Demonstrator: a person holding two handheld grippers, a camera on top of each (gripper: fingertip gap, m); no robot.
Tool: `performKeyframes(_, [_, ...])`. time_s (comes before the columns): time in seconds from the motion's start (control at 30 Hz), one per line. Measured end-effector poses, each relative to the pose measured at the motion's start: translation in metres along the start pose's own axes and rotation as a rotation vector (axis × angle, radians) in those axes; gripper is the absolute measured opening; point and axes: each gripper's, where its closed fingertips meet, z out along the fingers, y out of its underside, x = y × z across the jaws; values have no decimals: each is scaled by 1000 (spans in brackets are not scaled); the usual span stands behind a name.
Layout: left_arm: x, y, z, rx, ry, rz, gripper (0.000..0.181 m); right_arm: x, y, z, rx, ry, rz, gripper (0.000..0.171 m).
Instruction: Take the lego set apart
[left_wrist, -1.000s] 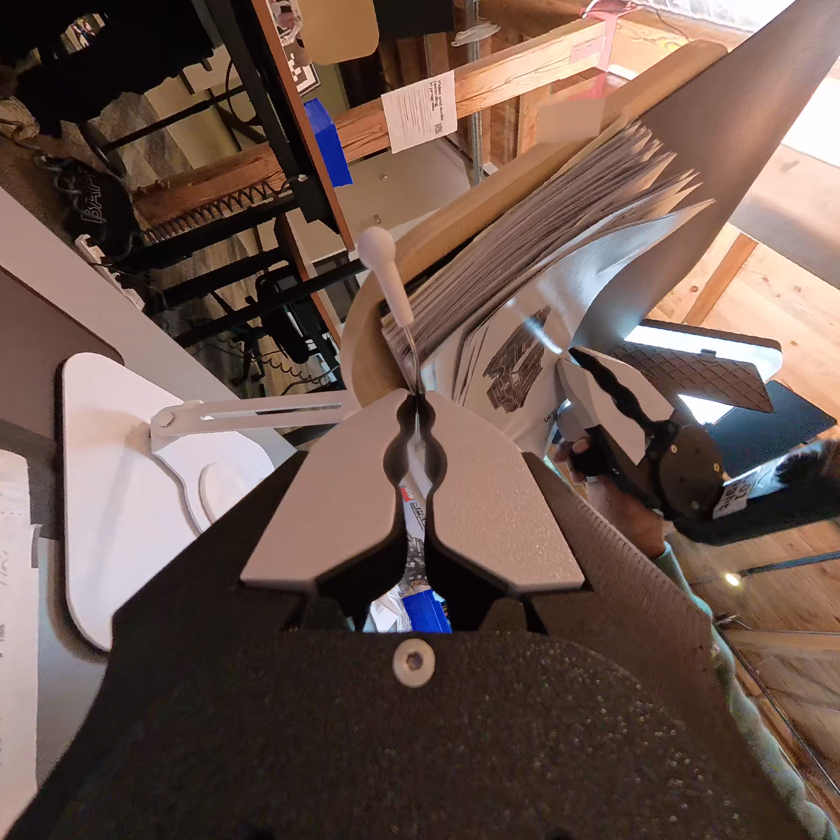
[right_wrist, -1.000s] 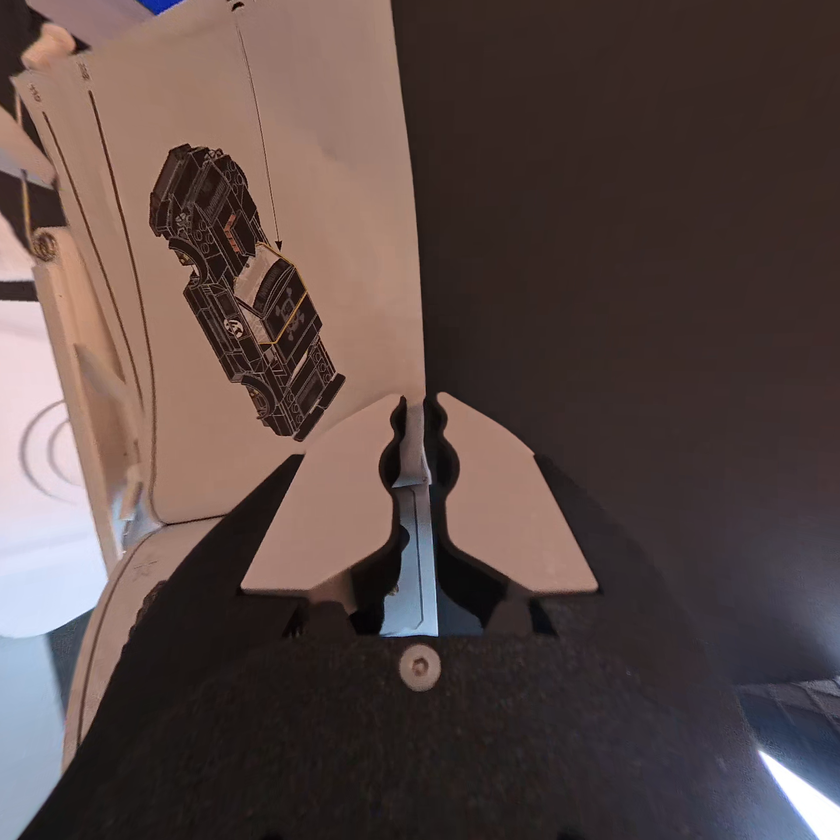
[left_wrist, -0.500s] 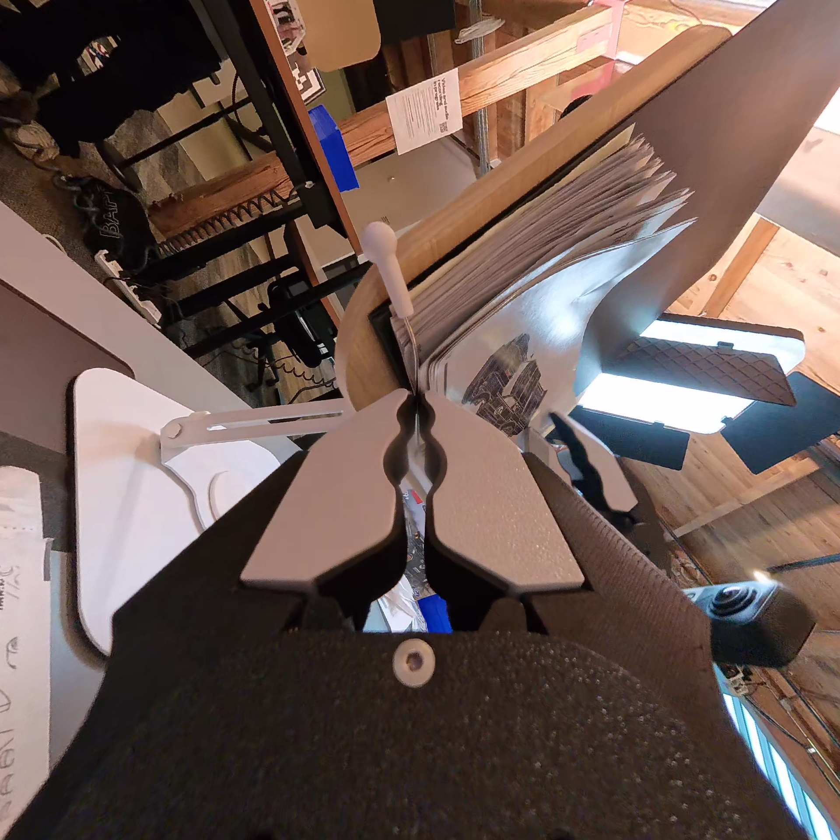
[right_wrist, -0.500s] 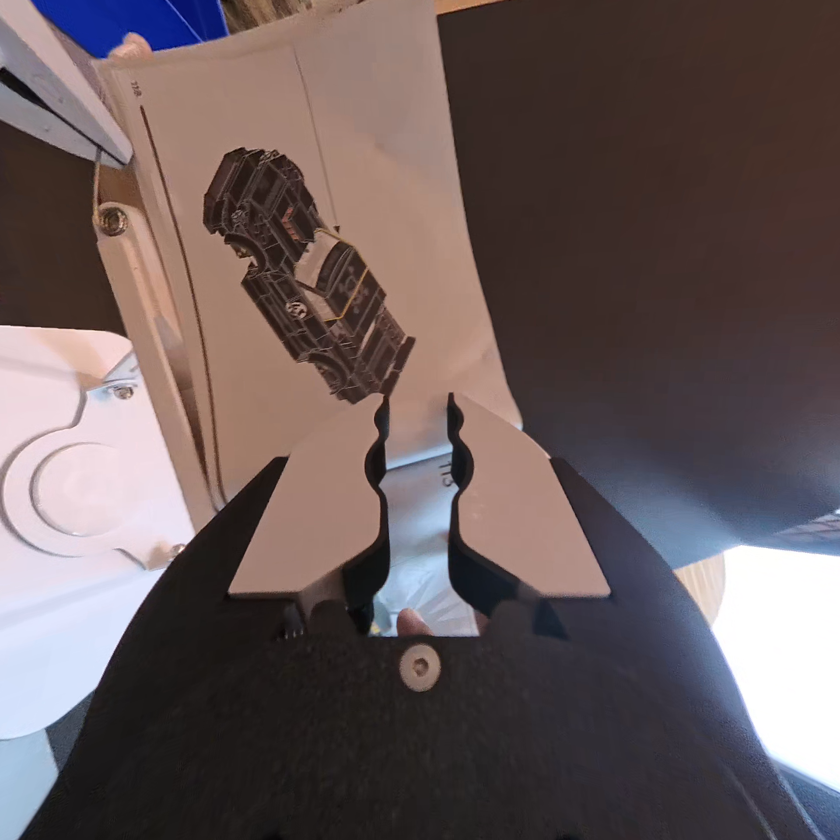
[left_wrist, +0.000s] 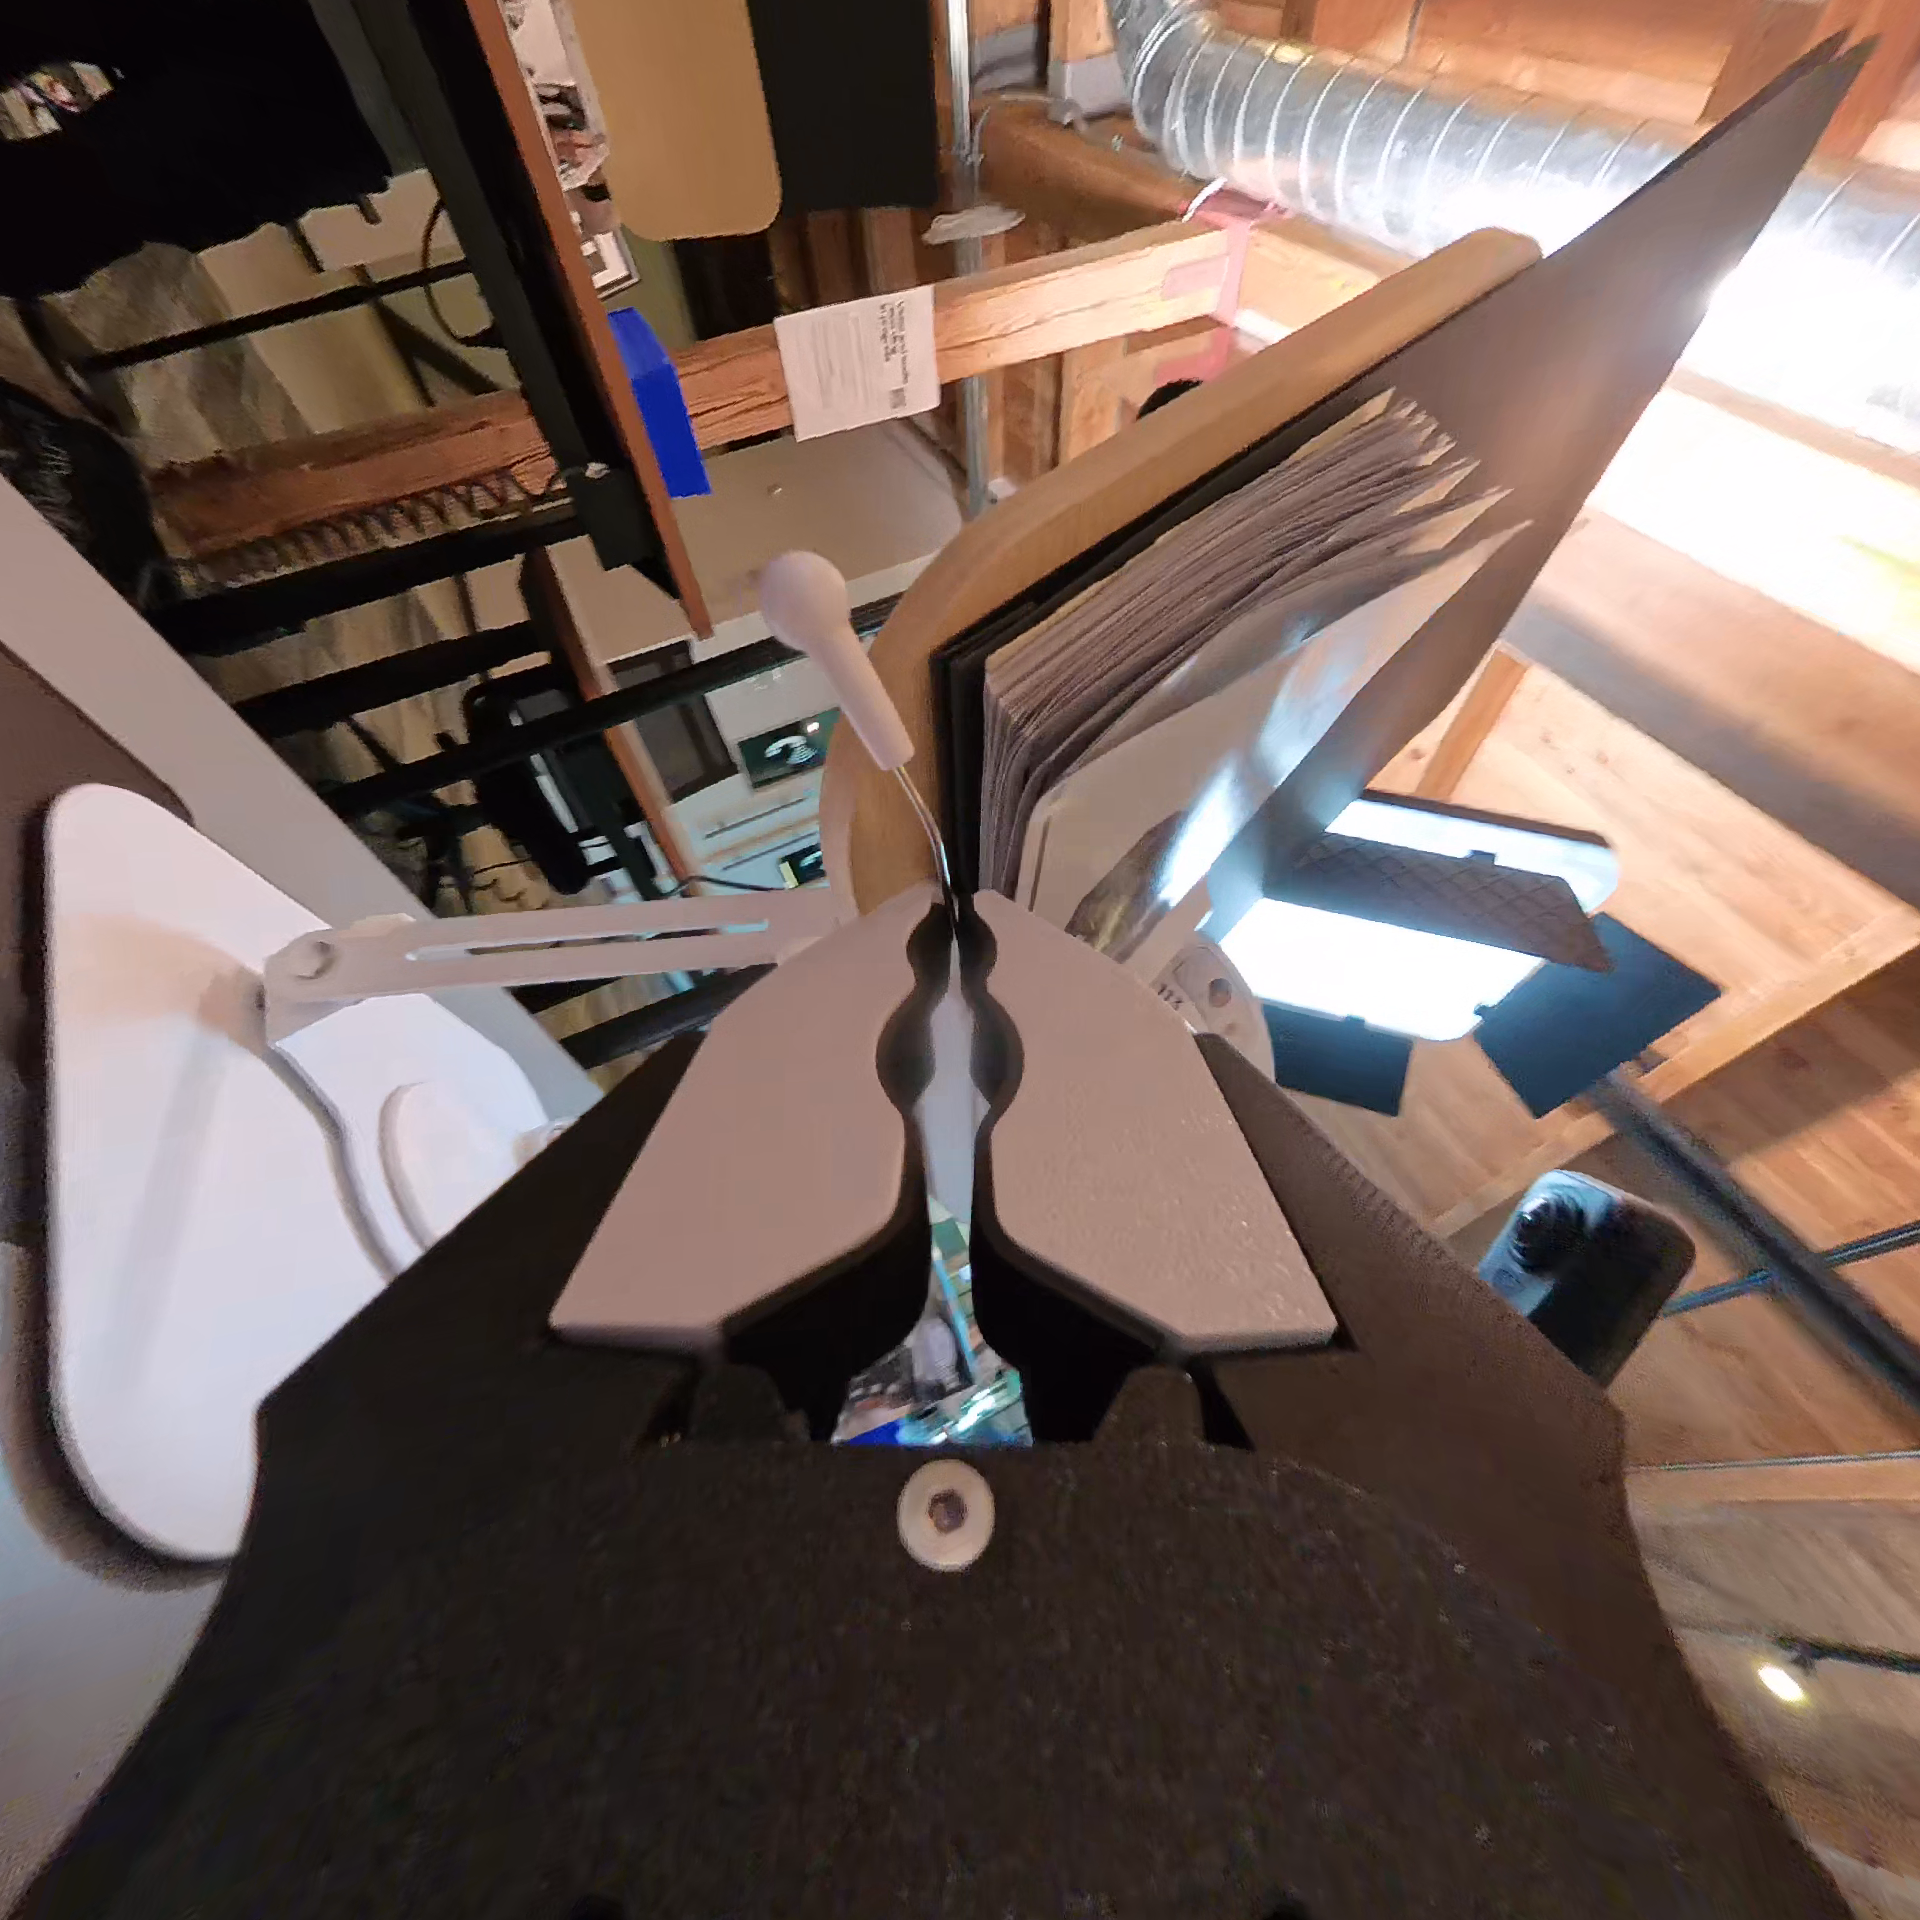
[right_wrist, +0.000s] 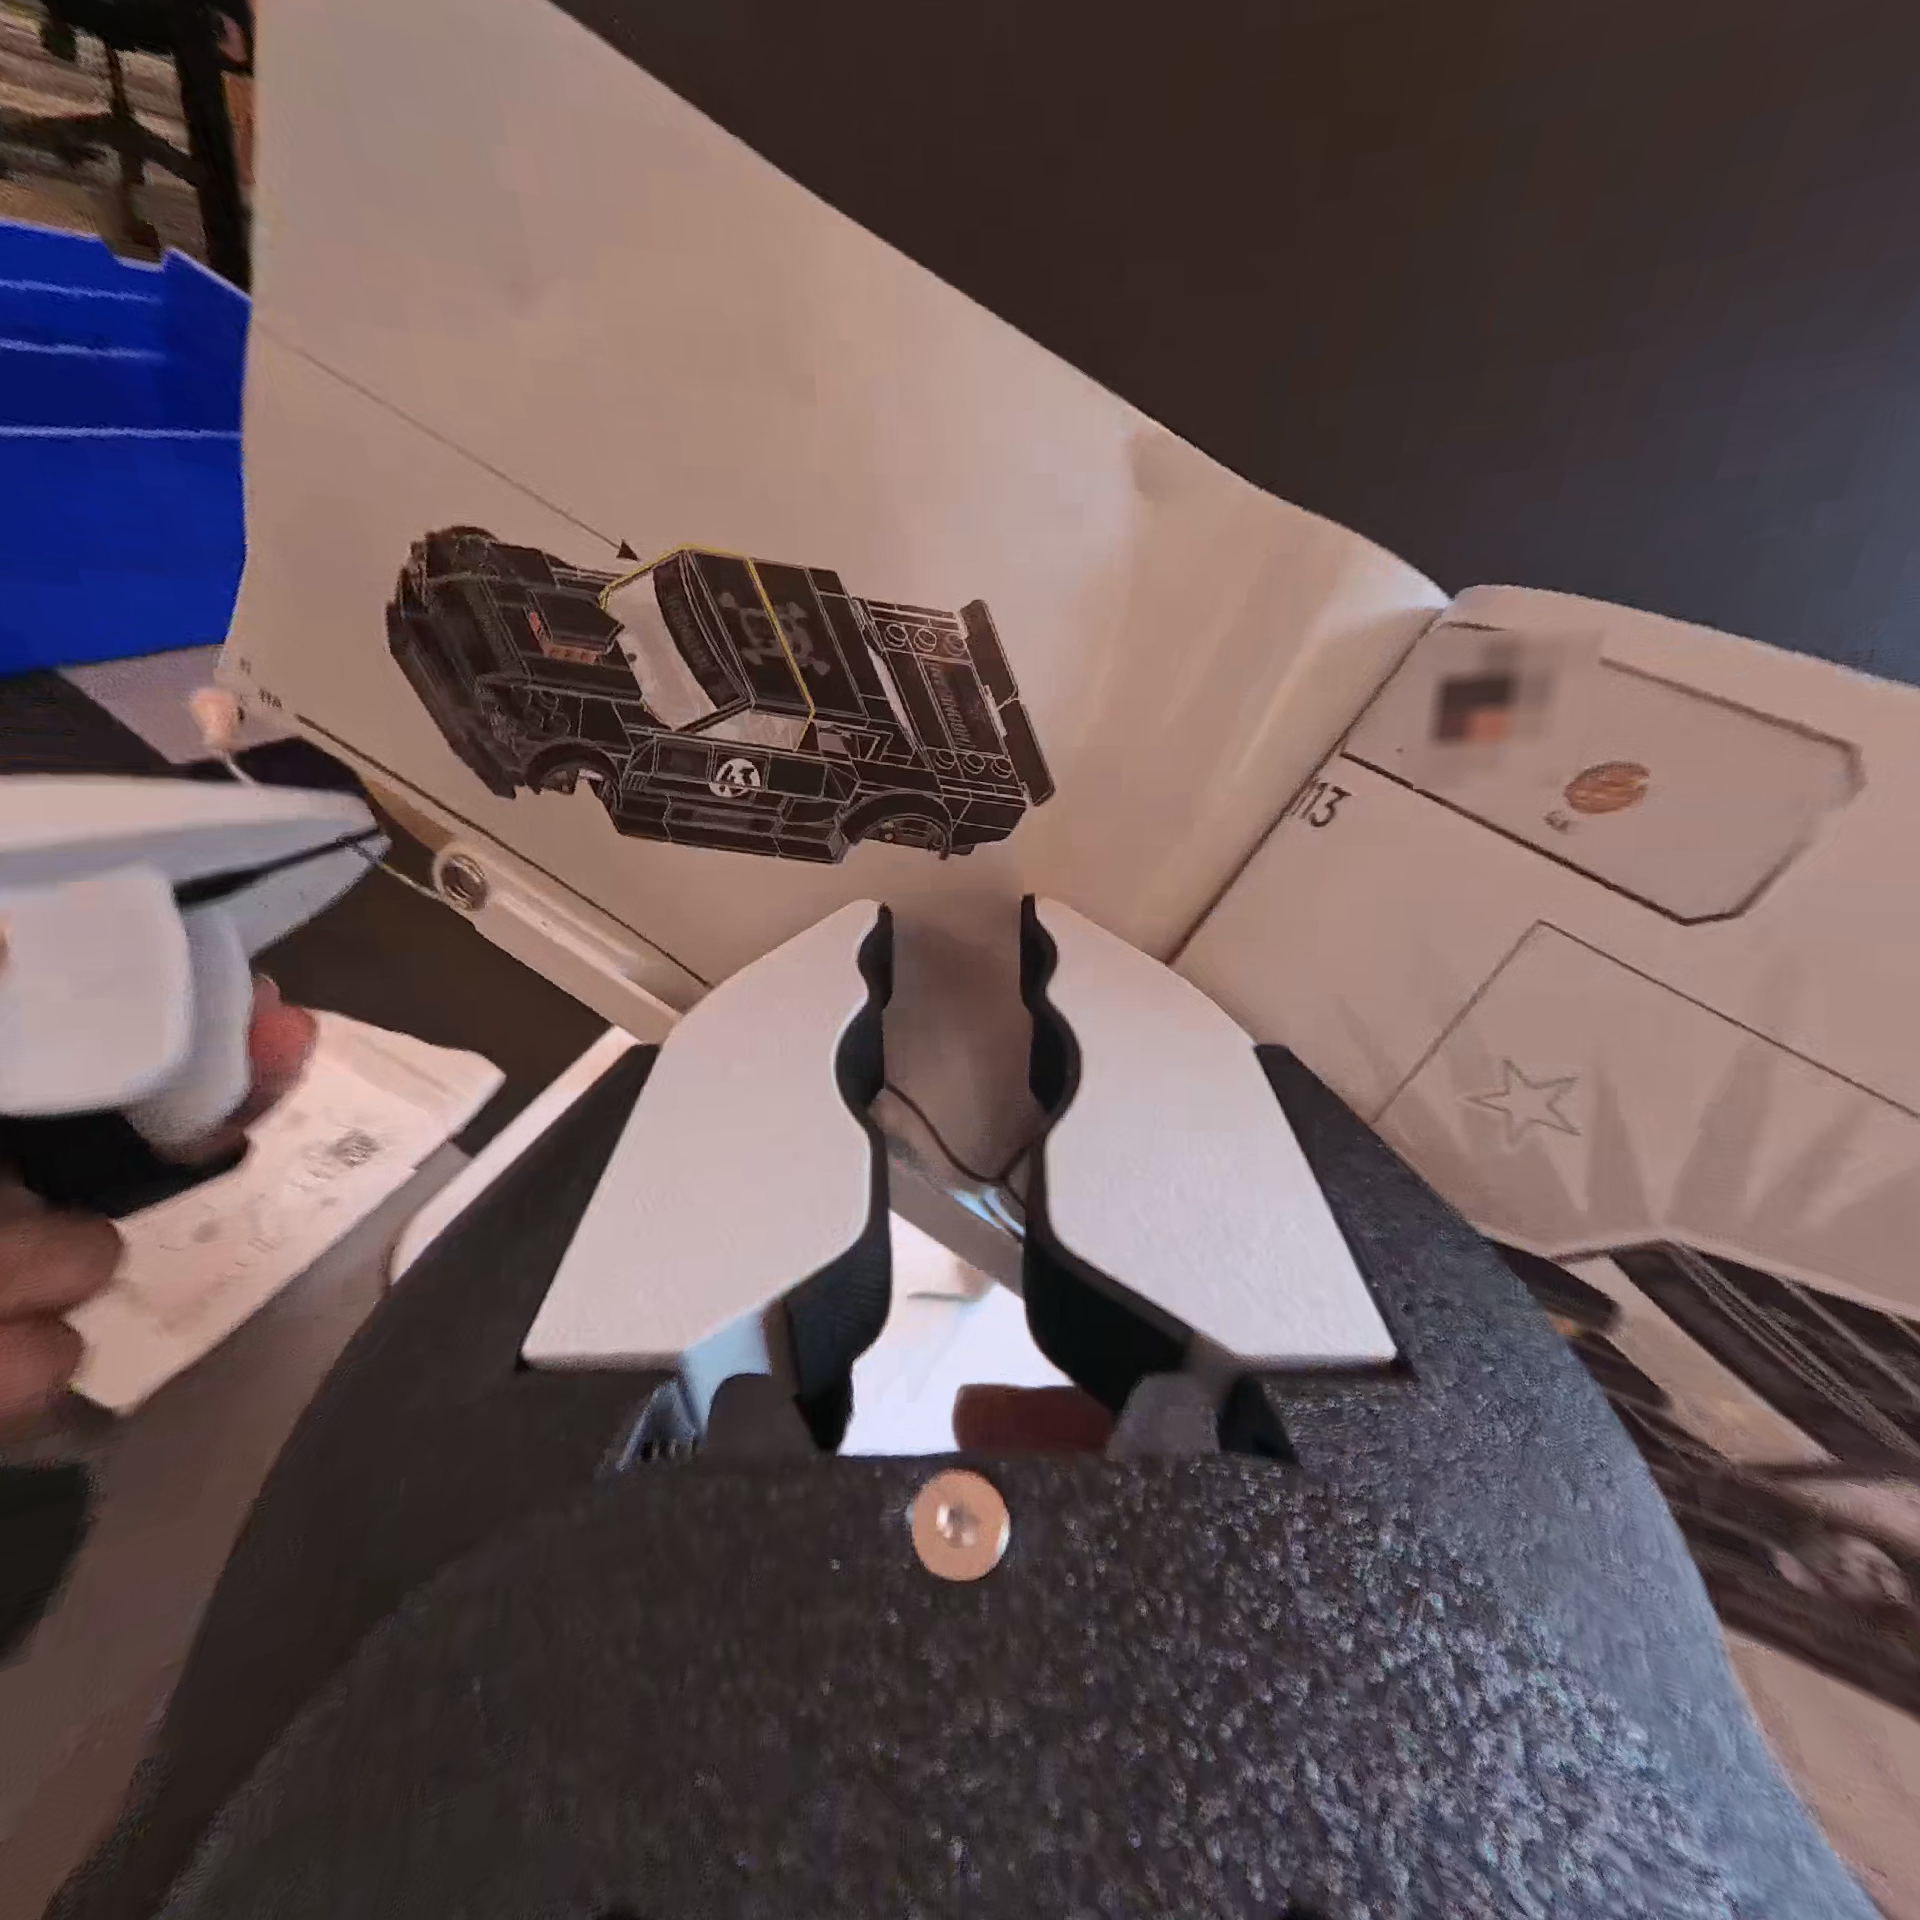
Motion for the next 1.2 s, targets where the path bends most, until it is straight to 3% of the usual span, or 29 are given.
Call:
performKeyframes(0.2, [3,8,-8,95,50,-55,1,0,-2,5,-36,68,60,24])
performKeyframes(0.5, [33,18,11,-40,-269,838,1,-4,-1,6,-48,47,12,29])
performKeyframes(0.6, [36,25,17,-78,-318,1042,1,-6,-2,7,-46,23,9,28])
performKeyframes(0.77, [30,55,29,-290,-378,1533,3,-8,-3,5,-25,-48,36,27])
performKeyframes(1.0, [23,55,32,-499,-359,1923,1,-12,-2,2,11,-221,145,22])
performKeyframes(1.1, [23,54,32,-592,-354,1985,1,-15,3,-2,5,-297,184,25])
performKeyframes(1.2, [22,53,32,-624,-357,2017,1,7,7,-14,46,-236,192,29])
